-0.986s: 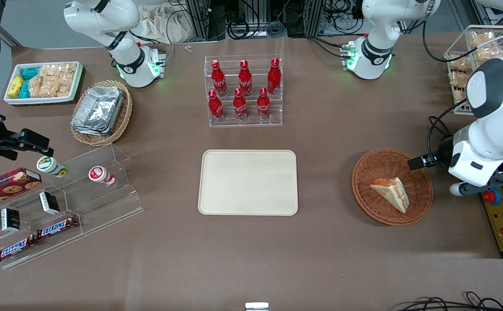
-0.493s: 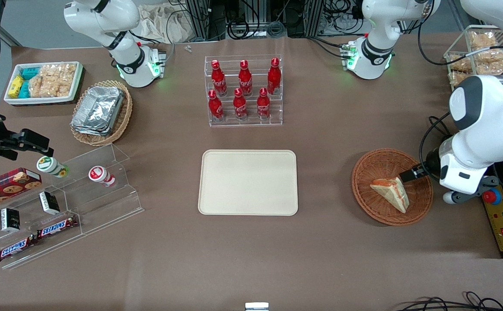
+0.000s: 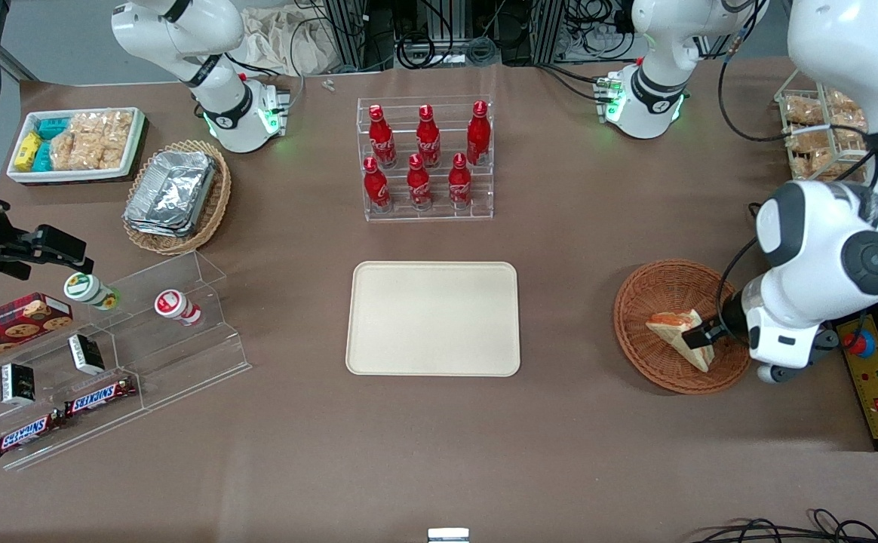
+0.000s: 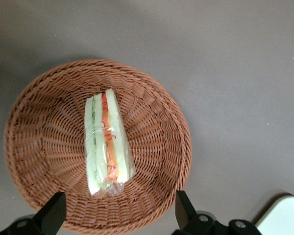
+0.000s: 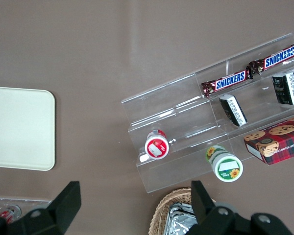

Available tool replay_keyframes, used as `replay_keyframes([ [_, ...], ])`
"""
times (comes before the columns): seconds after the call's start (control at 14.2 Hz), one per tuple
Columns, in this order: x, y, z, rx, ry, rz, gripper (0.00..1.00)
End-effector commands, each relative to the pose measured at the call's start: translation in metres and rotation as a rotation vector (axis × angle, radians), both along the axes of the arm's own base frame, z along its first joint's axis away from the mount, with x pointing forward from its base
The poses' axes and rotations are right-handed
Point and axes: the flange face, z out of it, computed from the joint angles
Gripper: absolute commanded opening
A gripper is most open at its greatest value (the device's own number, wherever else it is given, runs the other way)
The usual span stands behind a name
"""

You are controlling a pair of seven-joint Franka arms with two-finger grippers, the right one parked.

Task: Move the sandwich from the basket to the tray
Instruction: 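Close the left gripper on the sandwich's wrapped edge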

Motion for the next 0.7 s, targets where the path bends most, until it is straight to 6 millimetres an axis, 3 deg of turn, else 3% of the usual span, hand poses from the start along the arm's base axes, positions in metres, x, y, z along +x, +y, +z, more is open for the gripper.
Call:
replay_keyframes([
  [0.0, -0.007, 0.0, -0.018, 0.012, -0.015, 0.055, 1.0],
  [0.21, -0.016, 0.0, -0.037, 0.029, -0.015, 0.065, 1.0],
  [0.63, -0.022, 0.002, -0.05, 0.05, 0.009, 0.113, 1.0],
])
